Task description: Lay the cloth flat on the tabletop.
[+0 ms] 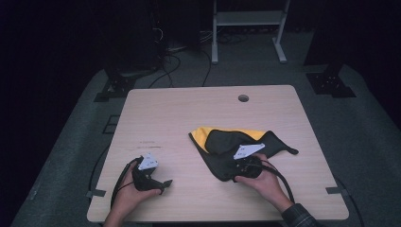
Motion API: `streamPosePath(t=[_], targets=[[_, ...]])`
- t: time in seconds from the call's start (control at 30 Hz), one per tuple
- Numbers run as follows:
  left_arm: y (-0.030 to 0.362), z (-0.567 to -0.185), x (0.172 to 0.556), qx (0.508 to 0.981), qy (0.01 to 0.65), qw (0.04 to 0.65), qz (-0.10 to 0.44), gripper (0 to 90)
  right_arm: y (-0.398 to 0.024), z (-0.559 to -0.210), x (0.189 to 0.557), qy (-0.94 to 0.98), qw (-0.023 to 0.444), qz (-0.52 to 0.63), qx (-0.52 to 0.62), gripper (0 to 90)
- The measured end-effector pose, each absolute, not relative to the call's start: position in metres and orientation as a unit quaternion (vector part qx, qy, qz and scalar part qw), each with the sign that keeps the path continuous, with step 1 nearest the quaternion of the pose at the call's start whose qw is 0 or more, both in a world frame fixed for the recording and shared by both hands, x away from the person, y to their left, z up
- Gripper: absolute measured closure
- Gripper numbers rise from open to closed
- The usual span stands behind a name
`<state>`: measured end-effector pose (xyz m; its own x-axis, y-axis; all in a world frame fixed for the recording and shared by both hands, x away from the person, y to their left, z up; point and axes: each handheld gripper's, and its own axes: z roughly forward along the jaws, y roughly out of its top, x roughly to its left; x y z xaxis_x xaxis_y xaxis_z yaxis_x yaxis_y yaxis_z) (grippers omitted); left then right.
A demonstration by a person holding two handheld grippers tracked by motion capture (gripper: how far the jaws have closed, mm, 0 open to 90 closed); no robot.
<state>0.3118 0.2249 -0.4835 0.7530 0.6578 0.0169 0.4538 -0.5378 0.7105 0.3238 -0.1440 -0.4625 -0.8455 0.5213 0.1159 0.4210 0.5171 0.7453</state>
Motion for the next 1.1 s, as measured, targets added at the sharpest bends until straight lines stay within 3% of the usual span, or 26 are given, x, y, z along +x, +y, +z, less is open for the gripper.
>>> streamPosePath(t=[0.23,0.4,0.47,0.6,0.73,1.1], targets=[[0.225,-0.483,0.312,0.865,0.321,0.358,0.142,0.0,-0.124,-0.475,0.321,0.889,0.079,0.377,0.247,55.6],[0.225,-0.483,0.312,0.865,0.321,0.358,0.143,0.0,-0.126,-0.473,0.321,0.894,0.100,0.362,0.243,78.0],[0.225,-0.483,0.312,0.865,0.323,0.357,0.143,0.0,-0.129,-0.472,0.322,0.894,0.097,0.362,0.246,81.6],[0.225,-0.483,0.311,0.859,0.335,0.357,0.148,0.0,-0.136,-0.466,0.321,0.893,0.089,0.365,0.250,82.9],[0.225,-0.479,0.310,0.859,0.334,0.363,0.141,12.1,-0.153,-0.458,0.316,0.896,0.072,0.361,0.247,83.0],[0.186,-0.440,0.320,0.842,0.291,0.432,0.139,22.3,-0.195,-0.463,0.301,0.909,0.058,0.331,0.246,82.9]])
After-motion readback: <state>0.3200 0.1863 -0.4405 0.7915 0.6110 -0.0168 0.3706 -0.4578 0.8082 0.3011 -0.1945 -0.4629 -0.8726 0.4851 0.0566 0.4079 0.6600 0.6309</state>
